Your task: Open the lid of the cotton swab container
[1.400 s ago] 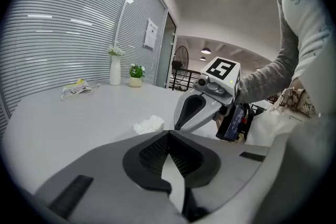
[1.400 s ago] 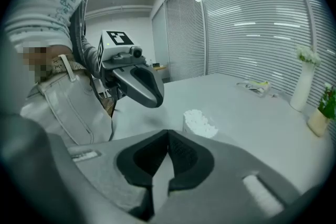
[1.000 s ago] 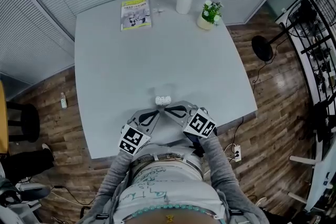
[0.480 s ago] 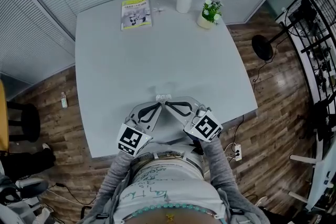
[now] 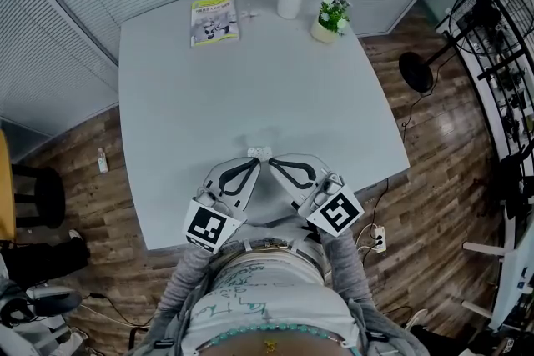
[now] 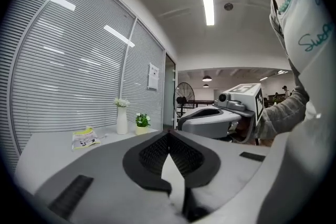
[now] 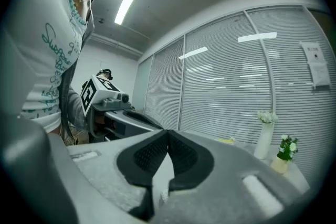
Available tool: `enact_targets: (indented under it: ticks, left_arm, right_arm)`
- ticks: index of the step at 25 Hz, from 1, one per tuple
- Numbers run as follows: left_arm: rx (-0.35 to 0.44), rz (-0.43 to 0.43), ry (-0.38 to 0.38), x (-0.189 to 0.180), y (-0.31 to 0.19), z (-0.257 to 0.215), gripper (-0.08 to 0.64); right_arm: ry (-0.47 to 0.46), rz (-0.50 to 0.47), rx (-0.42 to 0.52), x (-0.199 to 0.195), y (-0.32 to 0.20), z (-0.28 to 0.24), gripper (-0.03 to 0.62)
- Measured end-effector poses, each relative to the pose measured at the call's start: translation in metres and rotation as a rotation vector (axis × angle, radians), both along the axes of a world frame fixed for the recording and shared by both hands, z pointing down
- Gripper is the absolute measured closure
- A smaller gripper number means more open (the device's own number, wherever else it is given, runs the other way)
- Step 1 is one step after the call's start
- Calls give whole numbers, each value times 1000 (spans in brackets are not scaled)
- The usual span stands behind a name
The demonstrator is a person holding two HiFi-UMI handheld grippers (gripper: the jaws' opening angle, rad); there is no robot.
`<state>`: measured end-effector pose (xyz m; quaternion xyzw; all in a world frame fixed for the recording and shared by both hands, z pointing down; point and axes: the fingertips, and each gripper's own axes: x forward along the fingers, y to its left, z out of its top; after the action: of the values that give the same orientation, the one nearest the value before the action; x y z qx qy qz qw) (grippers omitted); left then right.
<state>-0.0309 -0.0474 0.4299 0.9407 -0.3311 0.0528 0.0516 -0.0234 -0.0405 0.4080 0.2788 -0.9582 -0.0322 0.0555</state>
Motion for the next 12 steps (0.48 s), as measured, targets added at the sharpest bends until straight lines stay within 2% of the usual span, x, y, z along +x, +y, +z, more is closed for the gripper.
enact_targets:
  ticks: [2,5,12]
  left_arm:
    - [12,-5,6,-1,0,-2,561]
    - [-12,-6,12,0,3,-5,561]
    - [-12,-16,25,0,2,-3,561]
  right_arm:
    - [-14,22,-2,1,1,-2,591]
    - [-20,49,-8,3,3,-3,591]
    - [-12,55,-16,2,-1,-2,591]
